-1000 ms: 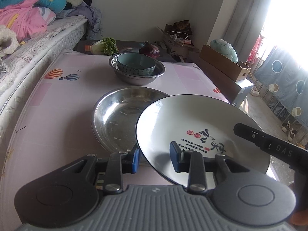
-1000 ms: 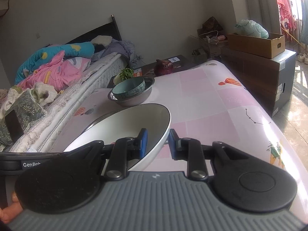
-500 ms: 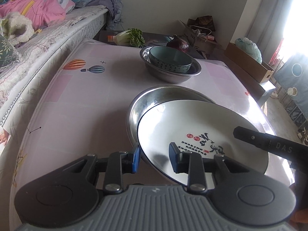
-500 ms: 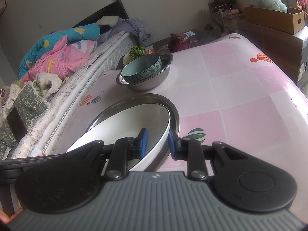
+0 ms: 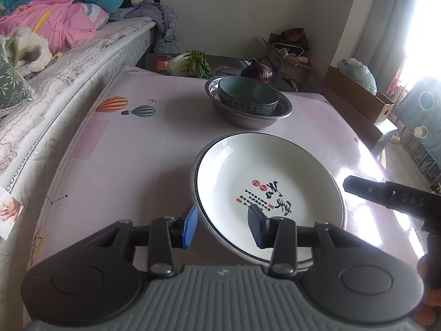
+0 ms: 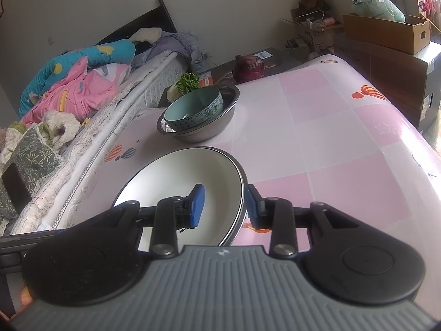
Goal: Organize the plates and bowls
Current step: 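Lower the white plate into the steel basin and open both grippers, then grasp the steel bowl holding the teal bowl with both grippers at its rim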
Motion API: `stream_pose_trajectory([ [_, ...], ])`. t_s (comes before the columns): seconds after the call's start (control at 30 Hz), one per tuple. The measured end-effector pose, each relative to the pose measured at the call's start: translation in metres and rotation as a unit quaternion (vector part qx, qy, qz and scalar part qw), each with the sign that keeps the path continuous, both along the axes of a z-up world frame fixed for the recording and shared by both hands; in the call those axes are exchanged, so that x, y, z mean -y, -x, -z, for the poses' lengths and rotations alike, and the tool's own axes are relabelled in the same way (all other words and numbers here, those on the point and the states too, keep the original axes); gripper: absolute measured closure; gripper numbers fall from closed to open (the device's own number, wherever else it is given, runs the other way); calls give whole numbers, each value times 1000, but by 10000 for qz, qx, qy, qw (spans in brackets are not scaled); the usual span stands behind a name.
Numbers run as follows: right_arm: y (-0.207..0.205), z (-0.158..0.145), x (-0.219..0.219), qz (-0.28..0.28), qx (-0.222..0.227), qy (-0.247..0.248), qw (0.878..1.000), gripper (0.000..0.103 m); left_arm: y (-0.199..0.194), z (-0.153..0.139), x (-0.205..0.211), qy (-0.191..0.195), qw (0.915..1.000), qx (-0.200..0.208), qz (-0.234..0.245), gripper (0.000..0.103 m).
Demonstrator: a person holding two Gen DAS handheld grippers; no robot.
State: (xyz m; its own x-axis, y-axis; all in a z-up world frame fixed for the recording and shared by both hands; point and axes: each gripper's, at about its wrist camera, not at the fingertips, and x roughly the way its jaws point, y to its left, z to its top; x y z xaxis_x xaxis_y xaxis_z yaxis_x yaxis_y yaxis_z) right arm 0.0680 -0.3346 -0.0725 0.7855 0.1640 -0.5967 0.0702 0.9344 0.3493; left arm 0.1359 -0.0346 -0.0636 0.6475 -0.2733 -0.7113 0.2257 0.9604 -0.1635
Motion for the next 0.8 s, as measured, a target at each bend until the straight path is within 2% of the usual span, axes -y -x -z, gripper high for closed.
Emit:
stream_pose_trajectory([
  [0.1, 4, -3, 2, 12, -28, -84, 10000, 69, 0, -8, 1, -59, 10000, 39, 39, 47],
  [0.23, 7, -11, 6, -29, -79, -129, 9999, 57, -3, -19, 5, -224, 9996, 42, 146, 26],
  [0.33, 7, -20, 8, -81, -155, -95, 9998, 49, -8, -27, 5, -283, 9995, -12, 146, 20],
  [0.5, 4, -32, 16, -146, -205, -262, 9993, 46, -17, -36, 3, -518, 9986, -109, -60, 17],
  [0.8, -12, -44, 21, -221, -192, -310, 9991, 43, -35, -37, 3, -692, 9973, -180, -167, 17],
])
